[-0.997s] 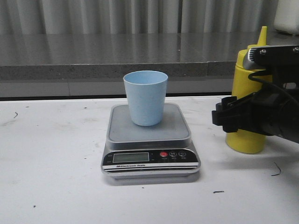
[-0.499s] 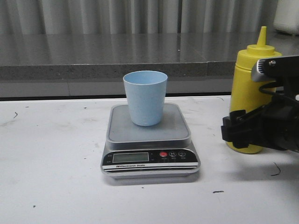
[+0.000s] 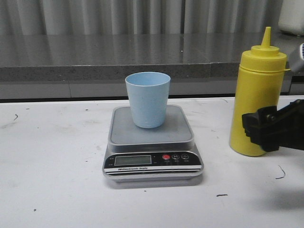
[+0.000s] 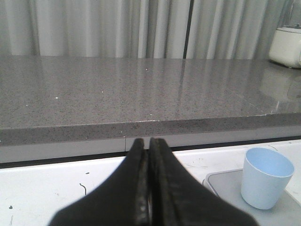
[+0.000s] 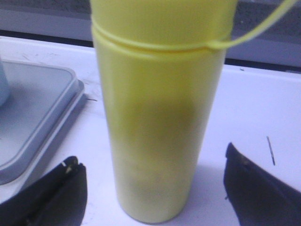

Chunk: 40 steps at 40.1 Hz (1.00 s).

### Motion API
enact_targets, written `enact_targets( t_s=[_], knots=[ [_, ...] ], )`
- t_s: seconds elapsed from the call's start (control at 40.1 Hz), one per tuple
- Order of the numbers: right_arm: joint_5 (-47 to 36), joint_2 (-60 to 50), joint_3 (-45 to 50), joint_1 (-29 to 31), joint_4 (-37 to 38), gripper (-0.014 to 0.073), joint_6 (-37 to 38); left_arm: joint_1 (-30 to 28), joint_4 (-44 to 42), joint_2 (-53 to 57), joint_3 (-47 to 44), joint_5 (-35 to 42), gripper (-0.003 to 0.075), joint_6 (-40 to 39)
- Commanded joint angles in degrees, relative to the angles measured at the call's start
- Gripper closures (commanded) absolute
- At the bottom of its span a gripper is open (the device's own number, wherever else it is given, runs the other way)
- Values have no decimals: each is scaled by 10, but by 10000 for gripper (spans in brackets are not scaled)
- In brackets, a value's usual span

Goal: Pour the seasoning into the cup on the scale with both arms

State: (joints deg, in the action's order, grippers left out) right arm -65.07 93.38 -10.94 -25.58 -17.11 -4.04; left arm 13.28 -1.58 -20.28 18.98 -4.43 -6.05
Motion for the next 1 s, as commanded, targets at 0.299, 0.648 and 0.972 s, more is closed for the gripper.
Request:
enact_targets(
  t_s=[0.299,0.648,0.972],
  knots=[
    [-17,-207,28,1,17,587,-1,-3,4,-4,16,50,740,-4],
    [176,-431,10,1,-16,712,-49,-3,4,-4,16,50,740,-4],
    [640,-564,-208,45,-190,710,-314,-3,4,-4,16,50,740,-4]
  ],
)
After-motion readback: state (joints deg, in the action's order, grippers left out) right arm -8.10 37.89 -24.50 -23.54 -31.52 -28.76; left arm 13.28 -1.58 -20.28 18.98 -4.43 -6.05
